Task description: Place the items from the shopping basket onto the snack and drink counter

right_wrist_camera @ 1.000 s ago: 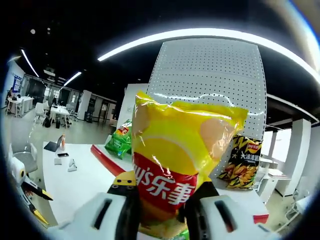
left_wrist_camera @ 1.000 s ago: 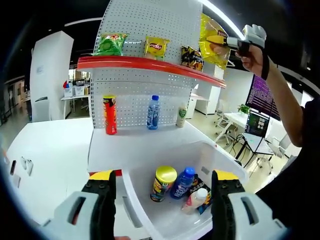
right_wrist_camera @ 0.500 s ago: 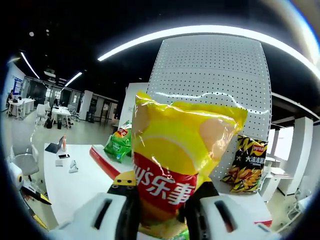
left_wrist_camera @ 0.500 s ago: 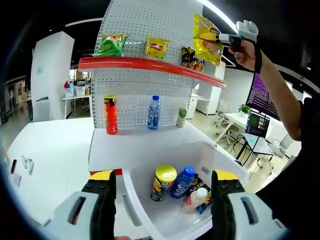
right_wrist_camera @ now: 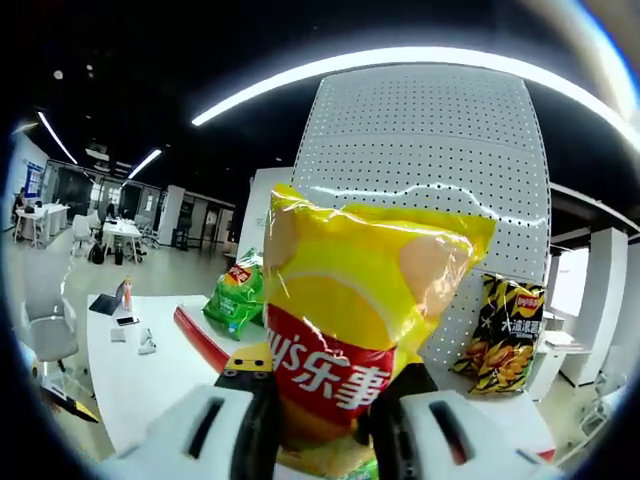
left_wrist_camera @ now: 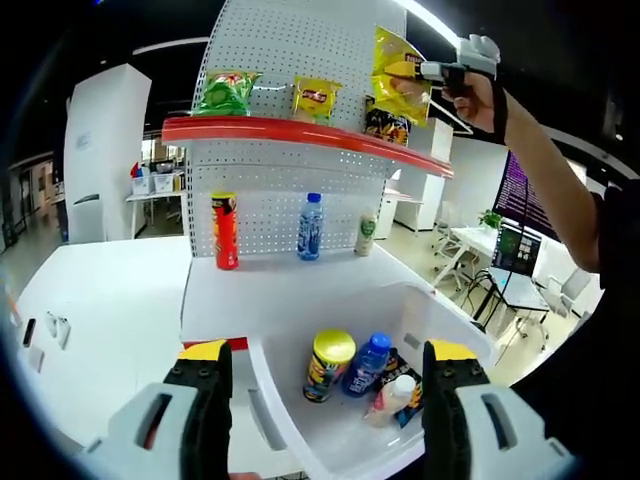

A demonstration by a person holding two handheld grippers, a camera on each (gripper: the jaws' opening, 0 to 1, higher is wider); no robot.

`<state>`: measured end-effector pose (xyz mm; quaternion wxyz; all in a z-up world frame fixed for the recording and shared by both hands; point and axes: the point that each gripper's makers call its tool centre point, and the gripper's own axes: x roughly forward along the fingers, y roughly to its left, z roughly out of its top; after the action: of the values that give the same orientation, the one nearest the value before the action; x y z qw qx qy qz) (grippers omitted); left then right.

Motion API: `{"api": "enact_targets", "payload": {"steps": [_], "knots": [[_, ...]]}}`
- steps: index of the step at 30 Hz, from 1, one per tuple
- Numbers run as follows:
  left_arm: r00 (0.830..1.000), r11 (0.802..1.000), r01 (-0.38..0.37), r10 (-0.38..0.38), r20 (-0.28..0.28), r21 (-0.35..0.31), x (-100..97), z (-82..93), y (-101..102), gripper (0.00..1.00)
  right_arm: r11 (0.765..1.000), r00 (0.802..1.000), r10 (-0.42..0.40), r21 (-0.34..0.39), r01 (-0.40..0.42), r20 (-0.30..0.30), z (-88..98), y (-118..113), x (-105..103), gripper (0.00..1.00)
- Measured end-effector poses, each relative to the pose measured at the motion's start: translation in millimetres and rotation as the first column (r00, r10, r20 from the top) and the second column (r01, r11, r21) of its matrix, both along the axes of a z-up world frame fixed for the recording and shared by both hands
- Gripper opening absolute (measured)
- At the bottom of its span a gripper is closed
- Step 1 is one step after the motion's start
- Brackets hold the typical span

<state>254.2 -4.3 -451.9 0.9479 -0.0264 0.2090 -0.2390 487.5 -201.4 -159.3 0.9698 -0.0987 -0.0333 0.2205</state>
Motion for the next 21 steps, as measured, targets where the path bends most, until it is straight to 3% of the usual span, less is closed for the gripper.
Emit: {"api": "enact_targets", "payload": {"steps": [9,17,21], "knots": [[1.0,1.0,-0.003,0.003,0.006,0.003,-2.0,3.3,0.8,0.77,0.999,1.0,-0.022,0.033,0.022,-0.006,6.4,10.9,24.3,0.31],[1.0,1.0,-0.019,0.019,0.021,0.001,-3.8,8.6,6.6,0.77,0.997,0.998,-0.05,0.05,0.052,-0.03,1.2,14.2,41.6,0.31],[0.999,1.0,-0.022,0.022,0.024,0.002,-4.0,9.2,7.1,0.77,0.998,0.998,-0.064,0.024,0.064,-0.028,-1.3,17.3,50.5,0.31]]}}
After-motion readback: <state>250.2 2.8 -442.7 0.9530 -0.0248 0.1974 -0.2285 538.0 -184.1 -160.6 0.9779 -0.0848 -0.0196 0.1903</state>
